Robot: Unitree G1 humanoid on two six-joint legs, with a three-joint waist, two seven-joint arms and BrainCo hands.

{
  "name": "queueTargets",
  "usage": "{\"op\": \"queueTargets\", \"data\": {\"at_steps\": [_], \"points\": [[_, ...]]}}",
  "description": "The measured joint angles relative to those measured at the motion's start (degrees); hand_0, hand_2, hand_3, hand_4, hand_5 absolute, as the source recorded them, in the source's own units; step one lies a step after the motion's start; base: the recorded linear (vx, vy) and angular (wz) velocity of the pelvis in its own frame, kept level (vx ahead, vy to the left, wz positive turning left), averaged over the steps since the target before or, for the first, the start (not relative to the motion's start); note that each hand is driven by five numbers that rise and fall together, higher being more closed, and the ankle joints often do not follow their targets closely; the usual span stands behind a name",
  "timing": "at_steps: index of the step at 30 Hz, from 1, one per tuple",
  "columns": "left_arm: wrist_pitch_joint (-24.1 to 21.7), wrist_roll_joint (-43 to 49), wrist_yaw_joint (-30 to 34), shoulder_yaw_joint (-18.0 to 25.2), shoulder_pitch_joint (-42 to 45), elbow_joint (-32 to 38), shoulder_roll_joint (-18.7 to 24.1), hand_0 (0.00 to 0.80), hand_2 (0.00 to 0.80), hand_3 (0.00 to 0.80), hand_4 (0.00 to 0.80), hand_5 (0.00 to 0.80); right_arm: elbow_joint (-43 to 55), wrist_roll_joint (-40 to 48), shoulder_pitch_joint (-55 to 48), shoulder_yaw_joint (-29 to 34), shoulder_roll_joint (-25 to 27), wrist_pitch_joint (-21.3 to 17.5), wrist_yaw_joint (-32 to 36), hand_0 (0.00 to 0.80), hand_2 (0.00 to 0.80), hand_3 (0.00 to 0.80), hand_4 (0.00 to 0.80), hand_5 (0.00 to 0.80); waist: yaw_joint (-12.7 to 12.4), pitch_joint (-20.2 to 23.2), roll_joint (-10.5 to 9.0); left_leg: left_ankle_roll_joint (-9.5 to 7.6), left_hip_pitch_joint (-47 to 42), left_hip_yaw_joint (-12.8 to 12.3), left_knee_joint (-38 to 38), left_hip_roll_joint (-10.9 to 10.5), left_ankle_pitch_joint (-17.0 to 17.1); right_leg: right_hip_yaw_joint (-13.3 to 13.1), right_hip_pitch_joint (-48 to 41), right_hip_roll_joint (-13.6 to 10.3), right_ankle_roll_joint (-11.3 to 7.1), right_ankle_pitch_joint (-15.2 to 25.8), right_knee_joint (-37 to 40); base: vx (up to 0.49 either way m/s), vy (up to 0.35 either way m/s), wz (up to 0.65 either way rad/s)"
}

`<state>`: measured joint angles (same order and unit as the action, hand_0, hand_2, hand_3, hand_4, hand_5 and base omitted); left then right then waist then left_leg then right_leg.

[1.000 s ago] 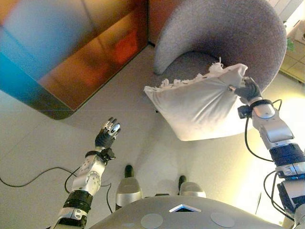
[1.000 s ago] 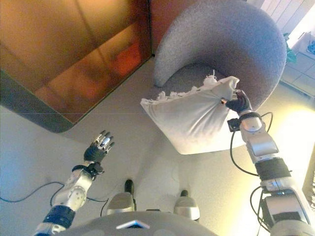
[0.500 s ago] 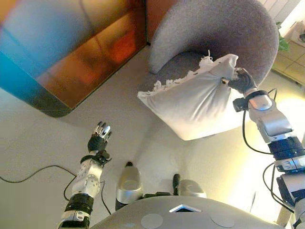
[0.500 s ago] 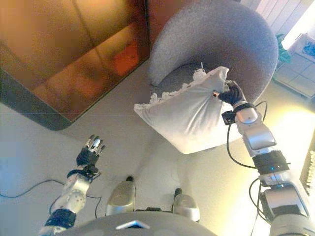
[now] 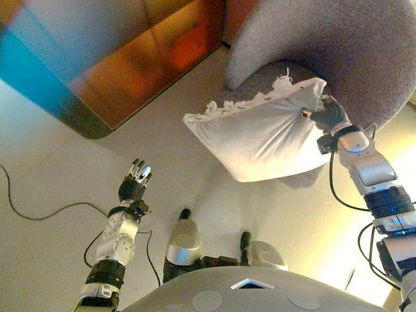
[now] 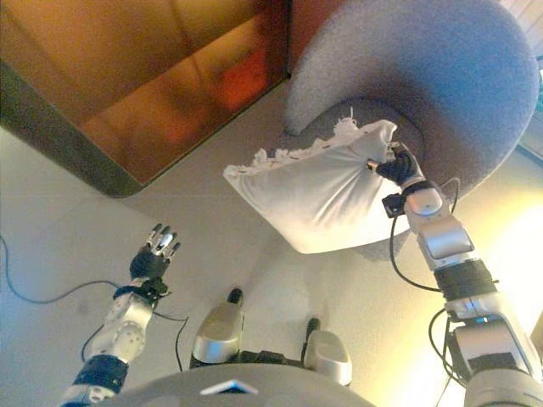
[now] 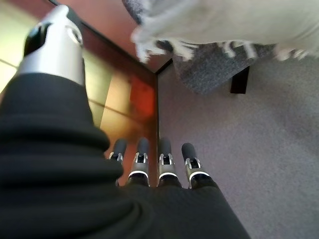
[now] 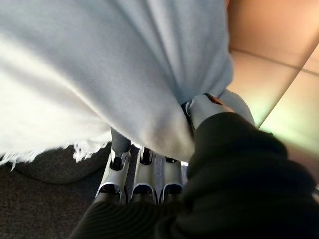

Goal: Pick up the cushion and take it to the sofa

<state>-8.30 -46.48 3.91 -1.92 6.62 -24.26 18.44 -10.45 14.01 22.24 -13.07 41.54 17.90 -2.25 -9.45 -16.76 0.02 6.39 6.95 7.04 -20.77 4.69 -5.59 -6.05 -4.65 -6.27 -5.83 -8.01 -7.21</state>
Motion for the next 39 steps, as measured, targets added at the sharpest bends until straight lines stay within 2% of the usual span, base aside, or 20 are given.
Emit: {"op": "queueTargets", "data": {"at_steps": [1,3,4,5,6,7,8,9,11,13,16,19,21,22,25,27,28,31,34,39], "points": [[-0.03,0.00,0.03,0.22,0.06,0.12,-0.08,0.000,0.000,0.000,0.000,0.000,0.61,-0.38,-0.11,0.57,0.01,-0.39,0.13,0.800,0.800,0.800,0.800,0.800,0.13,-0.09,-0.34,-1.75,0.81,1.46,0.53,-2.69,-1.16,-0.54,-0.09,-1.45,-0.84,0.37,0.81,0.362,0.177,-0.18],[0.03,0.00,0.06,1.31,-0.35,0.49,-0.45,0.000,0.000,0.000,0.000,0.000,2.26,-0.86,-1.97,3.30,-0.16,-1.97,0.46,0.800,0.800,0.800,0.800,0.800,-0.22,-0.24,-0.42,-3.11,-0.71,-0.24,5.65,-4.30,-0.04,-0.37,1.05,-2.54,-1.07,-0.08,-0.14,0.306,0.155,-0.43],[0.05,0.07,0.13,2.13,-0.37,0.75,-0.23,0.000,0.000,0.000,0.000,0.000,3.22,-0.86,-2.64,3.40,-0.13,-2.05,0.52,0.800,0.800,0.800,0.800,0.800,-0.86,-0.22,-0.53,-3.18,-0.88,-1.86,5.65,-4.03,0.52,1.03,2.12,-2.39,-1.95,-2.00,-4.12,0.290,0.159,-0.47],[0.04,0.12,0.34,3.06,-0.49,0.79,0.51,0.000,0.000,0.000,0.000,0.000,4.39,-0.88,-4.15,3.38,-0.16,-2.06,0.85,0.800,0.800,0.800,0.800,0.800,-1.07,0.03,-1.06,-3.72,-1.55,-3.20,5.50,-4.38,0.37,5.31,2.18,-1.94,-1.59,-5.31,-10.55,0.279,0.176,-0.34],[0.04,0.12,0.69,3.61,-0.34,1.07,0.87,0.000,0.000,0.000,0.000,0.000,4.37,-0.93,-4.30,3.41,-0.31,-2.16,0.96,0.800,0.800,0.800,0.800,0.800,-1.52,0.14,-1.37,-3.93,-2.17,-3.77,5.14,-5.18,-0.13,8.25,1.88,-2.60,-0.89,-5.58,-10.17,0.278,0.218,-0.30],[0.06,0.13,1.06,3.64,-0.31,1.32,1.46,0.000,0.000,0.000,0.000,0.000,3.84,-1.08,-4.31,3.73,-0.71,-2.97,0.91,0.800,0.800,0.800,0.800,0.800,-1.68,0.08,-1.55,-4.23,-1.28,-3.82,3.07,-5.75,-0.51,8.32,1.21,-2.99,-0.83,-5.42,-9.33,0.209,0.211,-0.21],[0.06,0.17,1.66,3.69,-0.64,1.46,1.96,0.000,0.000,0.000,0.000,0.000,3.01,-1.11,-4.52,4.32,-1.08,-3.82,0.88,0.800,0.800,0.800,0.800,0.800,-1.52,-0.01,-2.01,-5.47,1.56,-3.62,-1.19,-6.87,-1.50,8.31,1.20,-3.50,-0.76,-5.17,-8.85,0.190,0.226,-0.18],[0.08,0.21,2.05,3.73,-0.68,1.59,1.91,0.000,0.000,0.000,0.000,0.000,2.30,-1.49,-4.64,4.81,-1.32,-3.90,0.85,0.800,0.800,0.800,0.800,0.800,-1.42,0.72,-1.64,-6.88,2.28,-3.27,-0.10,-7.86,-1.88,8.23,2.24,-3.73,-0.94,-5.28,-9.30,0.189,0.238,-0.34],[0.26,0.31,2.19,3.73,-0.72,1.73,1.80,0.000,0.000,0.000,0.000,0.000,1.55,-2.39,-4.60,5.29,-2.70,-4.03,0.86,0.800,0.800,0.800,0.800,0.800,-1.98,1.09,-1.95,-7.18,1.11,-4.47,3.94,-8.26,-0.35,8.99,6.49,-4.24,-1.11,-4.79,-14.88,0.186,0.214,-0.62],[0.37,0.72,2.27,4.12,-0.28,2.79,1.91,0.000,0.000,0.000,0.000,0.000,1.54,-3.45,-5.24,5.25,-3.37,-4.02,0.87,0.800,0.800,0.800,0.800,0.800,-2.41,1.30,-2.13,-8.01,0.20,-6.60,4.03,-7.53,-0.80,10.77,9.37,-5.26,0.15,-3.70,-20.90,0.162,0.122,-0.48],[0.46,0.72,1.83,5.94,0.43,3.32,2.13,0.000,0.000,0.000,0.000,0.000,1.60,-4.35,-5.22,5.25,-4.82,-4.08,0.88,0.800,0.800,0.800,0.800,0.800,-2.79,2.43,-2.35,-8.72,-2.16,-9.72,6.46,-6.43,-0.41,13.65,9.48,-6.13,3.16,-0.87,-19.30,0.148,-0.021,-0.56],[0.45,0.71,1.31,5.93,1.25,3.14,2.65,0.000,0.000,0.000,0.000,0.000,1.52,-4.33,-5.17,5.25,-4.65,-4.22,0.81,0.800,0.800,0.800,0.800,0.800,-2.20,2.67,-2.21,-8.95,-3.25,-10.33,7.56,-5.78,-0.21,14.69,8.78,-8.22,2.30,0.12,-14.31,0.145,-0.126,-0.39],[0.43,0.70,1.20,5.44,1.06,3.13,2.83,0.000,0.000,0.000,0.000,0.000,1.51,-4.31,-5.17,5.26,-4.59,-4.24,0.79,0.800,0.800,0.800,0.800,0.800,-1.80,2.68,-2.21,-8.90,-3.39,-9.47,8.36,-5.71,-0.20,14.54,9.11,-10.47,-0.59,1.81,-8.44,0.147,-0.154,-0.19],[0.43,0.67,1.16,5.09,1.08,3.12,3.09,0.000,0.000,0.000,0.000,0.000,1.51,-4.31,-5.17,5.24,-4.61,-4.23,0.79,0.800,0.800,0.800,0.800,0.800,-0.72,2.69,-2.23,-8.23,-3.32,-8.59,8.85,-5.80,0.36,14.44,8.83,-11.41,-3.02,3.99,-4.06,0.178,-0.139,0.10],[0.42,0.62,1.08,4.62,1.18,3.12,3.18,0.000,0.000,0.000,0.000,0.000,1.47,-4.26,-5.17,5.20,-4.57,-4.22,0.51,0.800,0.800,0.800,0.800,0.800,0.76,3.20,-3.08,-6.98,-3.47,-6.42,10.59,-6.06,0.91,14.22,8.95,-12.77,-5.08,10.25,5.75,0.214,-0.128,0.29],[0.48,0.62,1.10,4.65,1.74,3.06,4.30,0.000,0.000,0.000,0.000,0.000,1.20,-4.23,-5.19,5.19,-4.83,-4.20,0.36,0.800,0.800,0.800,0.800,0.800,0.83,3.86,-5.47,-4.71,-3.30,-4.79,10.57,-7.11,0.77,13.22,8.35,-12.59,-3.81,13.78,8.67,0.144,-0.086,0.50],[0.60,0.61,1.02,4.54,1.61,2.92,4.03,0.000,0.000,0.000,0.000,0.000,0.57,-4.23,-5.20,5.20,-4.69,-4.18,0.04,0.800,0.800,0.800,0.800,0.800,1.53,3.89,-5.24,-3.62,-3.23,-3.34,9.64,-7.06,0.35,12.61,7.97,-11.74,-5.69,16.10,7.49,0.118,-0.068,0.62],[1.28,0.62,1.06,4.04,3.92,4.44,2.52,0.000,0.000,0.000,0.000,0.000,-0.35,-4.13,-5.15,5.19,-4.25,-3.95,-1.04,0.800,0.800,0.800,0.800,0.800,0.28,5.05,-2.64,-1.95,-3.28,-0.11,9.00,-2.81,-0.70,13.57,7.75,-6.94,-2.95,14.01,5.90,0.137,-0.105,0.16],[1.35,0.60,1.11,3.97,5.37,4.42,2.25,0.000,0.000,0.000,0.000,0.000,-1.12,-2.96,-5.02,5.25,-1.48,-3.96,-2.04,0.800,0.800,0.800,0.800,0.800,0.32,5.09,-2.38,0.18,-3.44,1.20,9.20,-0.68,-0.62,15.38,6.95,-5.08,-2.30,12.91,5.21,0.134,-0.168,0.20],[1.38,-0.55,1.34,5.15,6.68,3.88,2.26,0.000,0.000,0.000,0.000,0.000,-2.38,-1.94,-4.48,5.32,-0.03,-3.90,-4.55,0.800,0.800,0.800,0.800,0.800,-0.47,4.54,-3.31,0.15,-4.77,1.51,11.24,-1.07,-0.20,16.16,4.45,-5.70,-3.08,12.28,5.95,0.163,-0.116,0.15]]}}
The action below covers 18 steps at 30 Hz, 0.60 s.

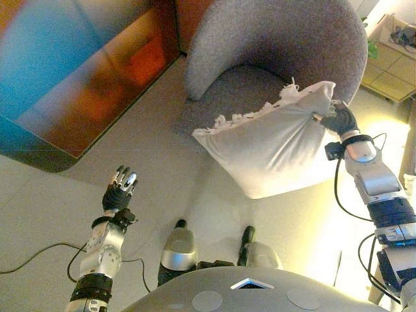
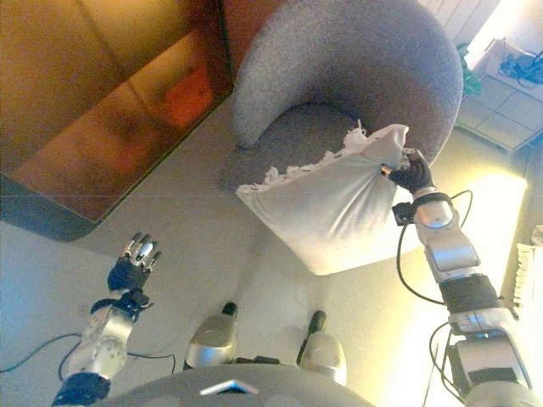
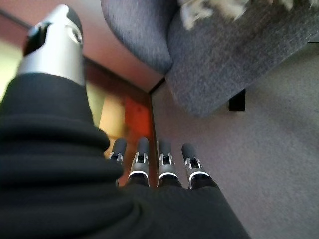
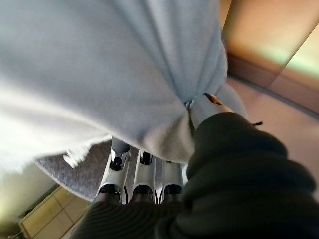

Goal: Pick up the cushion and take it to the sofa

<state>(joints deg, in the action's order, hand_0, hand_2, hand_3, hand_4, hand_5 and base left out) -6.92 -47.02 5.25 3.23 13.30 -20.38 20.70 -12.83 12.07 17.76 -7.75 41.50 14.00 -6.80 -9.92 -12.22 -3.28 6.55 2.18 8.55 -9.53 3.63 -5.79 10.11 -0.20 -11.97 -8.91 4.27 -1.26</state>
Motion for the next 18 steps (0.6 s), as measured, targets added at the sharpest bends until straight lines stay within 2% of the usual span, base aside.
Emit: {"op": "queueTargets", "data": {"at_steps": [1,2,4,5,10,16,18], "points": [[0.02,0.03,0.36,-0.02,-0.06,0.02,0.01,0.000,0.000,0.000,0.000,0.000,-0.14,0.02,0.01,0.00,0.83,0.04,-0.09,0.800,0.800,0.800,0.800,0.800,-0.09,-0.04,-0.04,-0.07,0.12,-0.21,-0.03,-0.13,0.14,0.20,-0.80,-0.10,-0.22,-0.22,0.46,0.069,-0.102,0.60],[0.26,0.10,1.02,-0.29,-0.40,-0.03,0.17,0.000,0.000,0.000,0.000,0.000,-0.83,0.12,0.00,0.07,2.12,0.04,-0.17,0.800,0.800,0.800,0.800,0.800,0.25,-0.13,-0.19,-0.15,0.93,-1.63,-0.15,-0.19,1.02,1.45,-2.07,-0.44,-0.58,-0.66,1.01,0.022,-0.061,0.99],[1.26,0.05,2.10,-1.13,-1.59,-0.19,0.52,0.000,0.000,0.000,0.000,0.000,-2.34,0.06,0.00,0.58,3.75,0.16,-1.31,0.800,0.800,0.800,0.800,0.800,1.44,-0.18,-0.35,-1.00,3.08,-4.69,-0.06,0.97,2.31,4.00,-3.57,-1.32,-0.76,-2.28,1.30,-0.018,-0.007,1.26],[1.57,0.03,2.24,-1.79,-1.90,-0.12,0.81,0.000,0.000,0.000,0.000,0.000,-2.35,0.05,0.03,1.05,3.96,0.17,-1.41,0.800,0.800,0.800,0.800,0.800,1.22,-0.17,-0.32,-0.60,3.43,-5.24,0.21,1.15,2.94,4.74,-3.42,-1.33,-0.78,-2.62,1.25,-0.042,-0.002,0.81],[2.77,0.03,1.83,-3.49,-1.75,1.01,2.19,0.000,0.000,0.000,0.000,0.000,-6.28,0.05,7.00,-0.17,3.63,0.22,-1.50,0.800,0.800,0.800,0.800,0.800,-0.97,-0.89,-0.21,-0.08,6.72,-3.12,2.15,0.04,5.50,5.18,-0.63,-1.59,-1.29,-2.50,1.34,-0.071,-0.009,0.28],[2.60,-1.11,0.89,-4.22,-1.72,1.20,5.59,0.000,0.000,0.000,0.000,0.000,-11.48,0.08,15.21,-0.45,4.35,0.15,-1.85,0.800,0.800,0.800,0.800,0.800,-2.75,-3.59,-0.07,-0.02,6.77,-3.06,3.00,-0.05,5.69,5.79,-0.80,-1.61,-1.48,-2.37,2.37,-0.006,0.003,0.01],[2.59,-1.55,0.89,-4.23,-2.28,1.21,5.79,0.000,0.000,0.000,0.000,0.000,-14.31,0.08,18.50,-2.34,5.59,-0.02,-1.98,0.800,0.800,0.800,0.800,0.800,-2.95,-4.38,0.03,0.00,6.82,-2.99,3.07,-0.06,5.69,6.24,-1.06,-1.57,-1.54,-2.29,2.86,0.041,-0.022,0.02]]}}
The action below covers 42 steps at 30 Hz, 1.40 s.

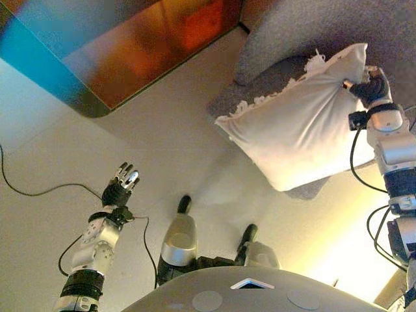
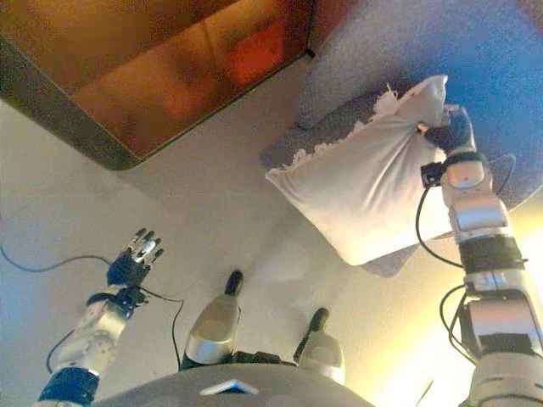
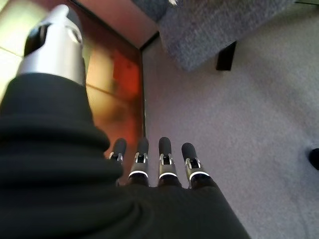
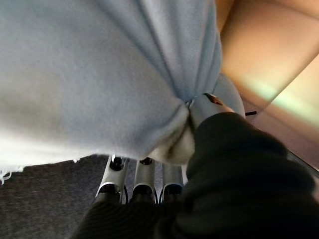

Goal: Pick up the cushion and take it to the sofa

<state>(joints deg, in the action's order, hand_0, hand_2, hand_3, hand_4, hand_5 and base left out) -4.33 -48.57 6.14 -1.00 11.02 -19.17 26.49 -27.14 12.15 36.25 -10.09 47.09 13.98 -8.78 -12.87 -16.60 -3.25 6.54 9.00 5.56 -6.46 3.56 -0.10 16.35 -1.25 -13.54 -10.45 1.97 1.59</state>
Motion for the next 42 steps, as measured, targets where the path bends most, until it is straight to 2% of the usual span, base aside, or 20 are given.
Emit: {"op": "queueTargets", "data": {"at_steps": [5,9,13,21,27,28,29,34,42], "points": [[-0.39,-0.05,0.25,-0.05,-0.71,-0.04,0.07,0.000,0.000,0.000,0.000,0.000,-7.30,1.65,7.93,-4.48,3.22,-0.18,-1.23,0.800,0.800,0.800,0.800,0.800,-0.72,-1.91,0.54,0.21,2.17,0.90,-1.65,-0.15,-0.21,0.63,1.23,0.06,0.01,-0.05,-0.52,-0.065,-0.007,0.08],[-1.41,-1.85,0.53,-1.92,-2.63,0.02,0.76,0.000,0.000,0.000,0.000,0.000,-8.58,2.08,16.54,-6.42,4.88,-2.39,-5.57,0.800,0.800,0.800,0.800,0.800,-0.69,-8.11,3.37,-0.19,8.25,0.86,-7.66,0.12,-1.34,-0.18,7.86,-0.43,0.32,-1.08,-6.94,-0.125,0.027,-0.09],[-2.85,-4.53,-0.03,-2.60,-3.65,0.17,1.53,0.000,0.000,0.000,0.000,0.000,-10.36,2.18,21.60,-8.01,5.52,-3.54,-8.51,0.800,0.800,0.800,0.800,0.800,-0.78,-10.96,4.18,-0.62,11.76,0.71,-10.76,-0.21,-1.76,-0.48,11.66,-1.28,0.21,-1.40,-10.11,-0.133,0.023,-0.06],[-4.10,-7.36,-2.22,-2.54,-3.91,2.64,2.67,0.000,0.000,0.000,0.000,0.000,-18.28,3.29,30.69,-15.22,9.39,-3.58,-11.35,0.800,0.800,0.800,0.800,0.800,-2.40,-11.38,4.44,-1.61,15.55,0.17,-10.31,-1.16,-0.40,-0.86,15.22,-2.35,0.11,0.71,-8.39,-0.068,0.010,-0.02],[-4.97,-8.69,-2.22,-2.50,-3.85,2.65,3.83,0.000,0.000,0.000,0.000,0.000,-22.13,3.27,35.56,-19.16,9.99,-2.47,-12.35,0.800,0.800,0.800,0.800,0.800,-3.18,-11.41,4.49,-1.90,15.95,-0.58,-8.92,-1.80,-0.02,-0.62,15.27,-2.73,-0.62,2.53,-5.42,-0.012,0.027,-0.03],[-5.05,-9.01,-2.21,-2.46,-3.89,2.65,3.87,0.000,0.000,0.000,0.000,0.000,-22.86,3.26,36.23,-19.89,9.99,-2.23,-12.66,0.668,0.668,0.668,0.668,0.668,-3.29,-11.41,4.49,-1.90,15.94,-0.59,-8.84,-1.79,-0.02,-0.41,15.27,-2.74,-0.61,2.55,-5.35,0.000,0.000,0.00],[-5.14,-9.22,-2.21,-2.49,-3.97,2.66,3.90,0.000,0.000,0.000,0.000,0.000,-23.67,3.26,36.98,-20.37,9.99,-1.38,-13.03,0.000,0.000,0.000,0.000,0.000,-3.49,-11.42,4.51,-1.89,15.90,-0.62,-8.75,-1.73,-0.02,-0.02,15.22,-2.73,-0.53,2.64,-5.28,0.000,0.000,0.00],[-5.18,-9.74,-2.30,-2.54,-4.02,4.01,4.14,0.000,0.000,0.000,0.000,0.000,-26.15,3.28,38.88,-21.00,10.01,1.75,-16.06,0.000,0.000,0.000,0.000,0.000,-3.89,-11.46,4.59,-1.90,14.62,-0.73,-8.26,-1.74,-0.01,0.70,13.20,-2.64,-0.54,3.38,-3.49,-0.008,0.007,0.02],[-6.15,-11.33,-2.33,-2.56,-3.77,4.66,5.54,0.000,0.000,0.000,0.000,0.000,-27.52,3.13,44.57,-22.16,11.96,2.21,-20.65,0.000,0.000,0.000,0.000,0.000,-3.93,-11.43,4.61,-2.07,13.42,-1.82,-8.20,-1.69,0.13,1.50,11.24,-2.66,-0.03,5.20,-1.01,0.001,0.012,-0.05]]}}
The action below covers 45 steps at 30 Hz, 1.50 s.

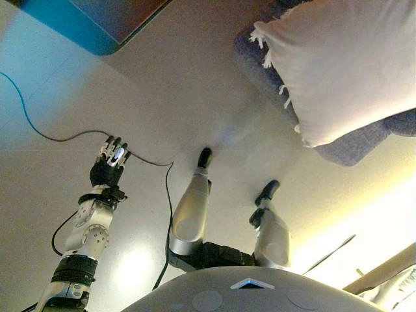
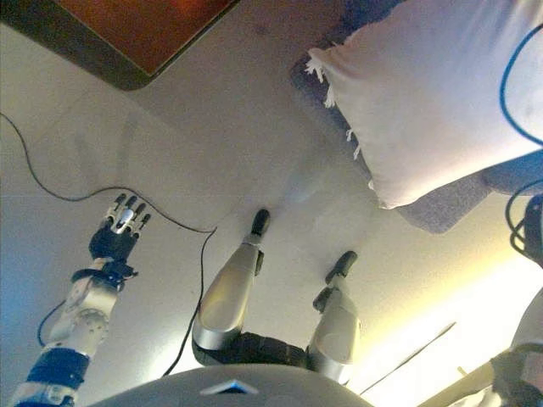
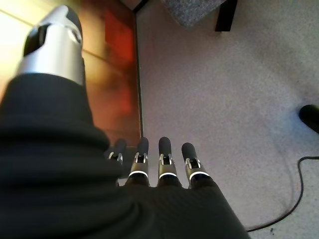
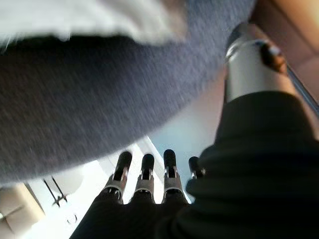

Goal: Pick up the cushion and take it to the sofa

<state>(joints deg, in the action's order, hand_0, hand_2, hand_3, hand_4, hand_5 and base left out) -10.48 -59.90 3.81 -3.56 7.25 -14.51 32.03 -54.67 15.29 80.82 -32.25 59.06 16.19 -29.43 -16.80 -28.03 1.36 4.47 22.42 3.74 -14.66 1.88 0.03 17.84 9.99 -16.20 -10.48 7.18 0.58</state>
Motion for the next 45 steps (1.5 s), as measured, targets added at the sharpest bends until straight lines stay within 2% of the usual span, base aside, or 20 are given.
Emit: {"op": "queueTargets", "data": {"at_steps": [11,14,19,21,23,26,29,32,34,37,41,45], "points": [[0.01,-1.69,0.15,0.05,0.38,0.00,0.22,0.000,0.000,0.000,0.000,0.000,-0.18,0.28,0.23,-0.01,2.82,0.96,-0.44,0.000,0.000,0.000,0.000,0.000,-0.07,0.18,0.20,-0.03,-2.82,-0.63,1.01,-0.09,0.02,0.66,-3.05,-0.07,-0.19,1.16,1.92,0.011,0.013,-0.01],[0.01,-1.92,0.39,0.06,0.44,0.00,0.22,0.000,0.000,0.000,0.000,0.000,0.09,4.38,0.25,0.37,3.00,0.52,-0.55,0.000,0.000,0.000,0.000,0.000,0.06,0.85,0.29,-0.03,-4.12,-0.70,1.51,-0.20,-0.02,1.15,-4.58,-0.14,0.01,1.07,2.65,0.034,0.053,0.01],[0.13,-2.17,0.68,0.27,0.57,0.04,-0.36,0.000,0.000,0.000,0.000,0.000,7.67,13.56,-4.02,9.58,2.40,-3.19,-0.65,0.000,0.000,0.000,0.000,0.000,0.24,3.18,0.23,0.01,-6.24,-1.13,2.52,-0.14,-0.05,1.54,-6.29,-0.08,0.07,1.14,3.22,0.051,0.015,-0.02],[0.19,-2.05,0.43,0.27,0.53,0.12,-1.41,0.000,0.000,0.000,0.000,0.000,15.27,18.36,-11.30,16.99,-0.54,-5.09,0.15,0.000,0.000,0.000,0.000,0.000,0.35,5.37,-0.47,0.10,-7.93,-1.43,3.44,-0.04,-0.13,1.59,-7.42,-0.04,-0.06,1.21,3.37,0.079,-0.020,-0.07],[0.51,-1.56,-0.65,0.27,0.45,0.54,-3.03,0.000,0.000,0.000,0.000,0.000,24.08,23.73,-21.22,23.86,-6.26,-6.64,2.55,0.000,0.000,0.000,0.000,0.000,0.65,8.30,-1.90,0.28,-9.63,-1.95,4.15,0.01,-0.46,1.59,-8.62,0.19,0.14,1.05,3.73,0.087,-0.024,-0.12],[1.18,1.34,-2.38,-0.22,0.27,0.55,-6.11,0.000,0.000,0.000,0.000,0.000,33.25,30.48,-33.40,26.23,-17.30,-8.97,7.87,0.000,0.000,0.000,0.000,0.000,2.29,11.98,-4.55,0.67,-11.66,-2.20,4.25,0.68,-1.28,1.61,-10.31,0.82,1.45,0.10,3.67,0.062,-0.040,-0.11],[1.45,4.94,-2.60,-1.29,-0.72,0.55,-7.40,0.000,0.000,0.000,0.000,0.000,37.54,35.35,-41.16,26.33,-25.59,-11.91,13.76,0.000,0.000,0.000,0.000,0.000,3.78,14.35,-6.96,1.00,-11.79,-2.38,4.10,1.47,-1.66,1.51,-10.40,1.53,1.78,-0.24,3.59,0.033,-0.034,-0.06],[1.67,6.91,-3.14,-1.49,-0.40,0.94,-7.55,0.000,0.000,0.000,0.000,0.000,43.56,36.21,-47.86,26.75,-31.74,-14.63,16.65,0.000,0.000,0.000,0.000,0.000,4.97,15.44,-7.82,0.85,-12.32,-3.48,3.93,2.14,-1.93,0.62,-10.24,1.92,1.80,-0.24,3.52,-0.042,-0.007,-0.16],[1.62,7.38,-4.03,-1.57,0.11,0.94,-8.15,0.000,0.000,0.000,0.000,0.000,47.40,36.20,-51.50,26.65,-35.78,-16.18,18.29,0.000,0.000,0.000,0.000,0.000,5.25,16.25,-7.62,0.92,-13.23,-4.61,4.08,2.43,-2.04,-0.67,-10.18,1.99,1.81,-0.22,3.43,-0.069,-0.014,-0.32],[0.99,7.38,-6.07,-1.62,0.29,1.25,-8.75,0.000,0.000,0.000,0.000,0.000,52.31,34.08,-57.37,24.27,-37.49,-16.79,20.98,0.000,0.000,0.000,0.000,0.000,6.72,17.44,-7.48,0.95,-14.98,-6.34,4.84,2.86,-2.05,-2.54,-10.09,2.14,1.82,-0.20,2.88,-0.029,0.010,-0.29],[0.55,7.40,-7.23,-1.46,0.69,1.40,-9.15,0.000,0.000,0.000,0.000,0.000,53.49,28.80,-65.09,23.99,-37.33,-17.19,23.63,0.000,0.000,0.000,0.000,0.000,8.27,20.00,-7.59,1.07,-17.84,-8.50,7.16,3.17,-1.89,-4.65,-10.41,2.29,1.79,-0.22,3.02,-0.020,-0.015,-0.27],[0.51,7.44,-8.06,-1.48,1.18,2.22,-10.83,0.000,0.000,0.000,0.000,0.000,53.46,25.78,-70.38,22.89,-37.37,-17.17,23.25,0.000,0.000,0.000,0.000,0.000,10.07,21.40,-7.58,1.47,-19.57,-9.23,9.53,3.62,-0.94,-4.83,-10.78,2.76,1.75,-0.21,3.63,-0.015,-0.006,-0.12]]}}
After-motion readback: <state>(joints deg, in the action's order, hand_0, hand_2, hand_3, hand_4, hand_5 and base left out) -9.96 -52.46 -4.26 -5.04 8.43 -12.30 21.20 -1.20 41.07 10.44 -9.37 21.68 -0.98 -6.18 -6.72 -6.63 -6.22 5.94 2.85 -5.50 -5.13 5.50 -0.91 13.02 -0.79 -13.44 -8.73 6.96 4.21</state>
